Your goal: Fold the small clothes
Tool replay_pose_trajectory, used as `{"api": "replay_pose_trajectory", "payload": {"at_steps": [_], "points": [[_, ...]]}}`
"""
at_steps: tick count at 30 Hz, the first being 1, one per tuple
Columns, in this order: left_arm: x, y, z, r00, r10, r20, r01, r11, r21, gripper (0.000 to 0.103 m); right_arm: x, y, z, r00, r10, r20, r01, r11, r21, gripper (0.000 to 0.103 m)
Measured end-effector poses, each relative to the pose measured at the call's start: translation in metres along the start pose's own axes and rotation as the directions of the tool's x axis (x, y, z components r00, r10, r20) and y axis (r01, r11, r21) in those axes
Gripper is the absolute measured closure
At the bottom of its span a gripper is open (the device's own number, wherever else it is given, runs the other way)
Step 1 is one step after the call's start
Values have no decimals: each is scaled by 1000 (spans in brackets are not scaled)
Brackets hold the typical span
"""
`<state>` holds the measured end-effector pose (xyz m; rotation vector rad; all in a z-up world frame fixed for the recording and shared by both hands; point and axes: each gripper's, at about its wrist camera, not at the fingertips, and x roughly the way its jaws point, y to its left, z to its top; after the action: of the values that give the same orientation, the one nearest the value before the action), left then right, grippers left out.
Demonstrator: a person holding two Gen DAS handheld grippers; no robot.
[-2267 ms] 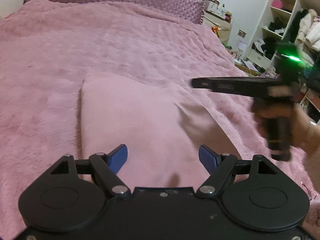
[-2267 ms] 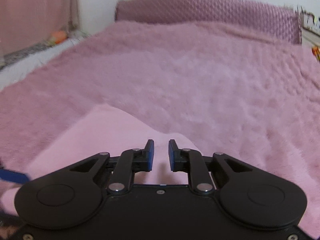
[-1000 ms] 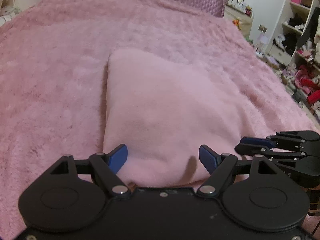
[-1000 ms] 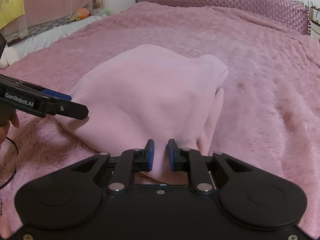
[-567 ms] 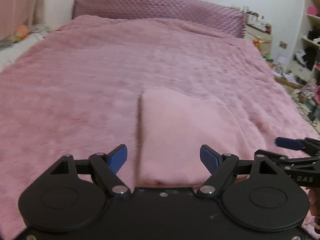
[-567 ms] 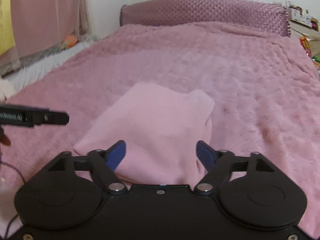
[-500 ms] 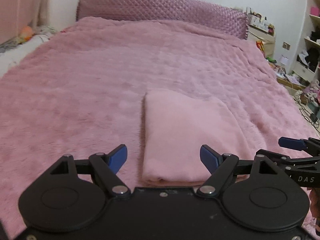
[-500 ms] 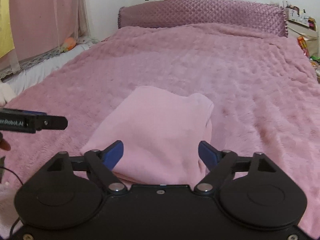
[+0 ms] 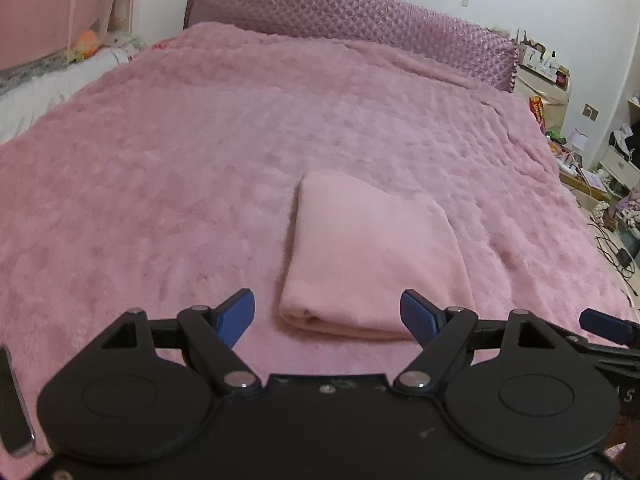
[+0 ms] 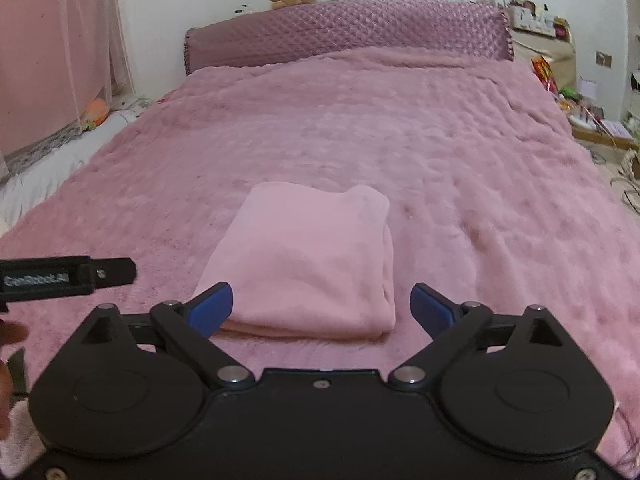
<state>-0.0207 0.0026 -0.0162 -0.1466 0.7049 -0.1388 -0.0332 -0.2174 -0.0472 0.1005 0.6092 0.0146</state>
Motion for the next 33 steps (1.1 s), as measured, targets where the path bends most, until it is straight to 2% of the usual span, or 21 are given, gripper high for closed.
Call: {"api": "replay_pose_trajectory", "payload": {"at_steps": [10,21,33], "points": [[-3,1,-15,999,13,-51,-13,1000,12,18,-11,20,-10,999,-32,16,33,997,-75,3],[2,8,-17,994,73,-83,-70,997,30,18,-5,27,-7,999,-33,7,34,996,-78,3],[8,3,-17,994,67,-86,-61,996,62,18,1,28,-10,999,-43,-19,42,996,-76,3]]}}
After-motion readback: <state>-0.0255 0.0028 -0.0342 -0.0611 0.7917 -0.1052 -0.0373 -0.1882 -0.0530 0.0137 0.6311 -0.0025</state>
